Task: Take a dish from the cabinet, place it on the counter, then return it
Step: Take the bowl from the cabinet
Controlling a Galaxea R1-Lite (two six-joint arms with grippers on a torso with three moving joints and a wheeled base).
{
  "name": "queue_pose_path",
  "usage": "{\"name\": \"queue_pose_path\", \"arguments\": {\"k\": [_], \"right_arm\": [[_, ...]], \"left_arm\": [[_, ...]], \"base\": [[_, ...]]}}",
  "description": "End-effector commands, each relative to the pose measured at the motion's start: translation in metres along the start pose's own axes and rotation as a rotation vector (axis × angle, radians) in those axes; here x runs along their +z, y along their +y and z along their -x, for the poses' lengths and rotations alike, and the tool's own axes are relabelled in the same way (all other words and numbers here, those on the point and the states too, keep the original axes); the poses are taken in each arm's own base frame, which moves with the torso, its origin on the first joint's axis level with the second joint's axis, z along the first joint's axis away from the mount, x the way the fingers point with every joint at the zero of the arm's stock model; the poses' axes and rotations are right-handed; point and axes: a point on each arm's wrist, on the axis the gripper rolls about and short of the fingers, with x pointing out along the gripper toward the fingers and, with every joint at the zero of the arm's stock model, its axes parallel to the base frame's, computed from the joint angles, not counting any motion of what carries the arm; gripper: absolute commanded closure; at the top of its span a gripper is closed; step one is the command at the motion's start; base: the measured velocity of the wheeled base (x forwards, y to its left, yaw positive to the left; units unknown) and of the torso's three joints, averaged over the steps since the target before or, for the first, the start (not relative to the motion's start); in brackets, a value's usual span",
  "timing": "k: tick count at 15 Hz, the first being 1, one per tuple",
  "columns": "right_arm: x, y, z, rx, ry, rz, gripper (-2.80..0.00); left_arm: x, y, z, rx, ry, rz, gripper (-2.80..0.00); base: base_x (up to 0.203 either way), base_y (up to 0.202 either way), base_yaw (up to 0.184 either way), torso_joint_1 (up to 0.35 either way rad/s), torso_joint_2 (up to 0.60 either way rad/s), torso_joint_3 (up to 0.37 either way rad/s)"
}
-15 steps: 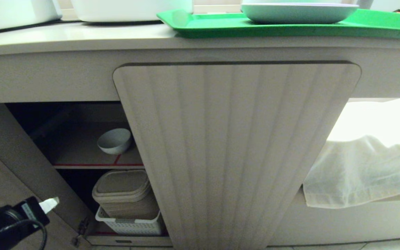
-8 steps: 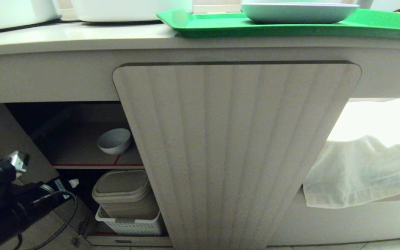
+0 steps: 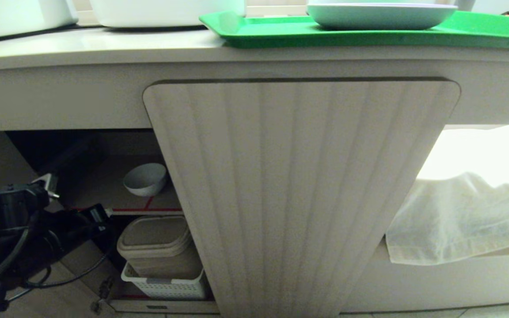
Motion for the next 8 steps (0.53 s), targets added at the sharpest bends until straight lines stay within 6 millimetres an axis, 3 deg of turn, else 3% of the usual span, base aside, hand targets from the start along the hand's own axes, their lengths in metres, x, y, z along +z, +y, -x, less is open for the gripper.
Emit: {"name": "queue_pose_path", "arguments": {"k": [1,6,7,8], "right_arm": [[0.000,0.000,0.000,0.000,-0.002,0.000,0.00],[0.000,0.000,0.000,0.000,-0.001,0.000,0.00],[0.000,0.000,0.000,0.000,-0.001,0.000,0.00],[0.000,0.000,0.000,0.000,-0.001,0.000,0.00]], "left_arm": [[0.008,0.004,-0.009,-0.024,-0.005,-0.031,0.00],[0.016,0.004,-0.023,-0.035,-0.021,-0.040,0.00],[0.018,0.003,-0.026,-0.038,-0.025,-0.040,-2.80],[0.020,0.003,-0.027,-0.039,-0.032,-0.040,-2.80]], "base": [[0.000,0.000,0.000,0.000,0.00,0.000],[0.000,0.000,0.000,0.000,0.00,0.000],[0.000,0.000,0.000,0.000,0.00,0.000],[0.000,0.000,0.000,0.000,0.00,0.000]]}}
